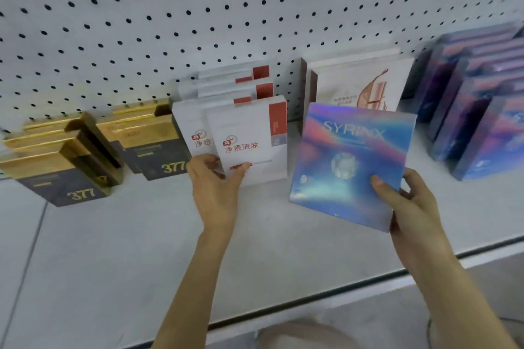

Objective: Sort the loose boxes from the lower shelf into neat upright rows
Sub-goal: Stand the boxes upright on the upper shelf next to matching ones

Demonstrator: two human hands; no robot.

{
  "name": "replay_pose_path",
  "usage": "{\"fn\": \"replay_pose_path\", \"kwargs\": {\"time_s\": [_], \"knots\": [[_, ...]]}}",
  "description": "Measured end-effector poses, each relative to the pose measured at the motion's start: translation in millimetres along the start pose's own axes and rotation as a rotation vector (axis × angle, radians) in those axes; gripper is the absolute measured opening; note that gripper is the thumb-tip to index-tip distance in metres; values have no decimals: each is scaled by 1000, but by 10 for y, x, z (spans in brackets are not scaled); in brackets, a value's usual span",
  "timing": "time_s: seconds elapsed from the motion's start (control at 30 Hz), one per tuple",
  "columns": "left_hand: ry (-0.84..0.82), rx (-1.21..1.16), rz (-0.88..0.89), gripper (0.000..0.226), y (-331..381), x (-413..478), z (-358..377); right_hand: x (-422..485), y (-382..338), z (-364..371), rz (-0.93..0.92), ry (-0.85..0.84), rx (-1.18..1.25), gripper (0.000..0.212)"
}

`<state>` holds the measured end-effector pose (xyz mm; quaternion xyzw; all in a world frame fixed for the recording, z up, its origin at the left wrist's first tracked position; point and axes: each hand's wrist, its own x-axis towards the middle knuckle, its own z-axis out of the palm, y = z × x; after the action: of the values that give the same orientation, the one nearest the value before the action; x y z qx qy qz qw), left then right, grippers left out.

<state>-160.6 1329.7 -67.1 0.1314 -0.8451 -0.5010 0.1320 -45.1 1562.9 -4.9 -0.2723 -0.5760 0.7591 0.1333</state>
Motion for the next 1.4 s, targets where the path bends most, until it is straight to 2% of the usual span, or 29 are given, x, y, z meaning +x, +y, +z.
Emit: {"fn": "replay_pose_path", "kwargs": {"time_s": [0.27, 0.4, 0.47, 0.6, 0.77, 0.83, 0.93, 1.13, 1.4], "knots": [[33, 144, -75, 34, 73, -113, 19, 24, 14, -44, -21, -27, 46, 34], [28, 77, 62, 23, 176, -329, -14, -11, 37, -131, -10, -33, 112, 30], [-98, -8, 139, 23, 323, -521, 55, -33, 32, -212, -2, -39, 136, 24], [-489, -269, 54, 29, 688, -902, 451, -23, -28, -544, -15, -34, 137, 27], [-599, -258, 142, 43, 966, -1318, 948, 147, -113, -1248, -34, -47, 121, 36], [-603, -210, 139, 40, 1046, -1516, 1164, 303, -149, -1562, -73, -42, 33, 33], [-560, -125, 103, 22, 1188, -1850, 1517, 584, -238, -2047, -185, -81, -182, 31], [-535, -56, 75, 21, 1577, -2361, 2154, 1061, -467, -2943, -220, -117, -395, 28], [-293, 75, 63, 26, 1820, -2489, 2530, 1601, -604, -3078, -257, -146, -605, 31]]}}
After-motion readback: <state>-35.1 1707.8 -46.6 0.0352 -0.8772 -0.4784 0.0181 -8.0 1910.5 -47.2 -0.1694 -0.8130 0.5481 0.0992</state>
